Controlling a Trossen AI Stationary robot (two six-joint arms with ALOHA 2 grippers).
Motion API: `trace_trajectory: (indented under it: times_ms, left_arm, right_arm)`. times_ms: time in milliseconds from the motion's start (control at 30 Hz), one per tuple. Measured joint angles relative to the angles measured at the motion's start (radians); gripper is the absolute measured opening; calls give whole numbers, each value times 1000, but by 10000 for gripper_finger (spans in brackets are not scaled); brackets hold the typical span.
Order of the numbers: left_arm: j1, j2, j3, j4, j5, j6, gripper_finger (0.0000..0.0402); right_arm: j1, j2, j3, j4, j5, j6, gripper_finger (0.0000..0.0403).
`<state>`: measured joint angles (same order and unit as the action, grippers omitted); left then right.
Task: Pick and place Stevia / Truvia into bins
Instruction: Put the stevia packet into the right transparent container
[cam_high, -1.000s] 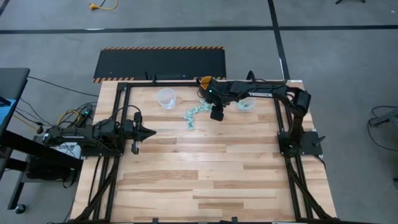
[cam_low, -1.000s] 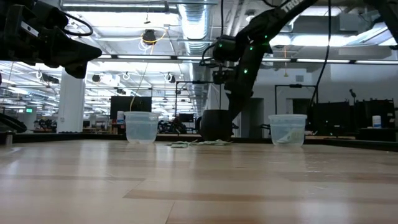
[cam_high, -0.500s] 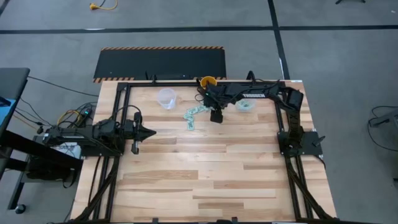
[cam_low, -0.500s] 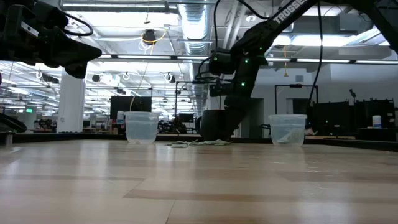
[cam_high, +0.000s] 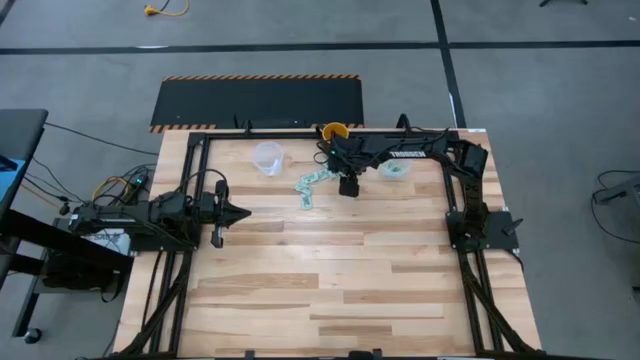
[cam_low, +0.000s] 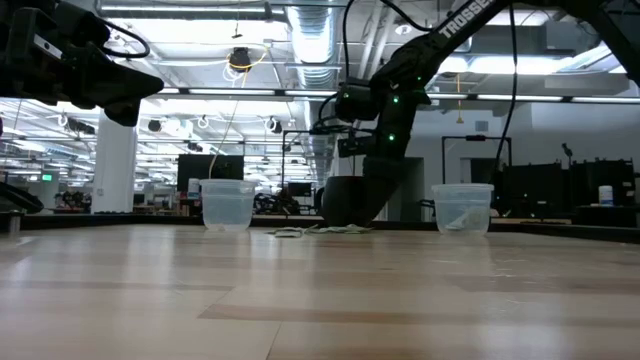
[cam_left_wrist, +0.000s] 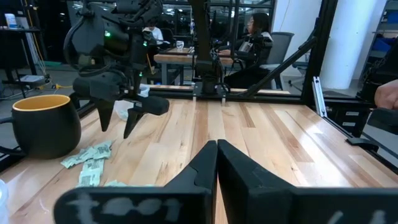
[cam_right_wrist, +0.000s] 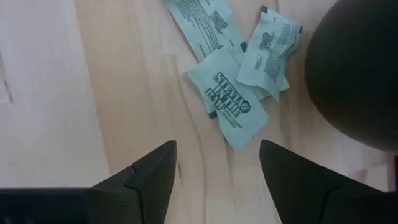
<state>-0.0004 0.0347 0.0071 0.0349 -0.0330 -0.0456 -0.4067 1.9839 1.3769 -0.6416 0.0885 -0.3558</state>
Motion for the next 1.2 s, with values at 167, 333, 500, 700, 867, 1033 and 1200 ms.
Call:
trace_trajectory:
  times_ms: [167, 333, 500, 700, 867, 1033, 1200]
  left_arm:
    - [0, 0, 0, 0, 0, 0, 0]
    - [0, 0, 0, 0, 0, 0, 0]
    - [0, 0, 0, 0, 0, 0, 0]
    - [0, 0, 0, 0, 0, 0, 0]
    - [0, 0, 0, 0, 0, 0, 0]
    - [0, 0, 0, 0, 0, 0, 0]
    - [0, 0, 0, 0, 0, 0, 0]
  right_arm:
    - [-1, 0, 0, 2, 15, -43, 225]
    - [-1, 0, 0, 13, 53, -108, 225]
    - [-2, 0, 0, 45, 71, -138, 225]
    - [3, 0, 0, 59, 69, -141, 225]
    - [3, 0, 0, 59, 67, -140, 225]
    - [-2, 0, -9, 64, 39, -133, 224]
    - [-4, 0, -40, 76, 36, -133, 216]
